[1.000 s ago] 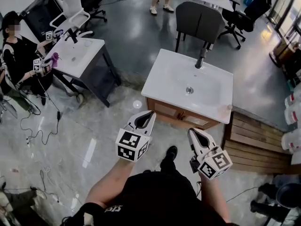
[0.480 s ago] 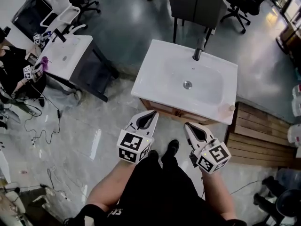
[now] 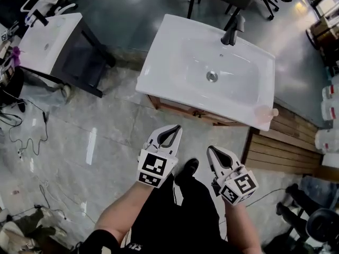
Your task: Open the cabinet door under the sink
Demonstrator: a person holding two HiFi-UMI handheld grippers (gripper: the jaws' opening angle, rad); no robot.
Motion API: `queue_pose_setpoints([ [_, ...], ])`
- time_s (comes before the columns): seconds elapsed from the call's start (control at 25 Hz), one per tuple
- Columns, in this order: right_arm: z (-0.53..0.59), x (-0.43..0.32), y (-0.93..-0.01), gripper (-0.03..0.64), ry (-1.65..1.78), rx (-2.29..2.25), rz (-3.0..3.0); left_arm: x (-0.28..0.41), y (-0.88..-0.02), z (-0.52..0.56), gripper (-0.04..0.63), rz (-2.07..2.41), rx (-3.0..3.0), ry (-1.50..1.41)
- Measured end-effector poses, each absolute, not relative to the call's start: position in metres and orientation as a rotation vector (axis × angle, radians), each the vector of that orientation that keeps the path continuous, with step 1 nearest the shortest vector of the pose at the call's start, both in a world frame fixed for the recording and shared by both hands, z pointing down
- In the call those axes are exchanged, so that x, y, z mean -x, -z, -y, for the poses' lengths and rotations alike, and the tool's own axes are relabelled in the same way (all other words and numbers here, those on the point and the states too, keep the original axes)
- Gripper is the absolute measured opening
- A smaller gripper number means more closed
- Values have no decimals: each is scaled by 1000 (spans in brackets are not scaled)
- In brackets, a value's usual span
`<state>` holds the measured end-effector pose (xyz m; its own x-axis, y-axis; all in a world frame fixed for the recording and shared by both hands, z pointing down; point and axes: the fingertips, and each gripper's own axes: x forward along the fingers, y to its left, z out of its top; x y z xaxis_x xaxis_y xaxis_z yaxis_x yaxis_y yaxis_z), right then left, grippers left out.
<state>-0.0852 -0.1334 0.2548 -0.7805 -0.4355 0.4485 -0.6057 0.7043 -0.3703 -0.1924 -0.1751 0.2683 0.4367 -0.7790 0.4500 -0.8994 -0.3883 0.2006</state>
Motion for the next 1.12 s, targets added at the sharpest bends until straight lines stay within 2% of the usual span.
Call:
queue_pose_setpoints([
  [0.32, 150, 98, -320, 14, -749, -702, 2616, 166, -342, 195, 18, 1431, -2277, -377],
  [0.76, 170, 48, -436, 14, -692, -733, 2674, 121, -462, 205, 19, 1520, -2243, -351],
  [1.0, 189, 45, -500, 14, -622, -730, 2781, 100, -517, 224, 20, 1533, -2373, -376],
  [1.12, 190, 41, -536, 14, -597, -736, 2823, 92, -550, 230, 40, 1522, -2389, -382],
])
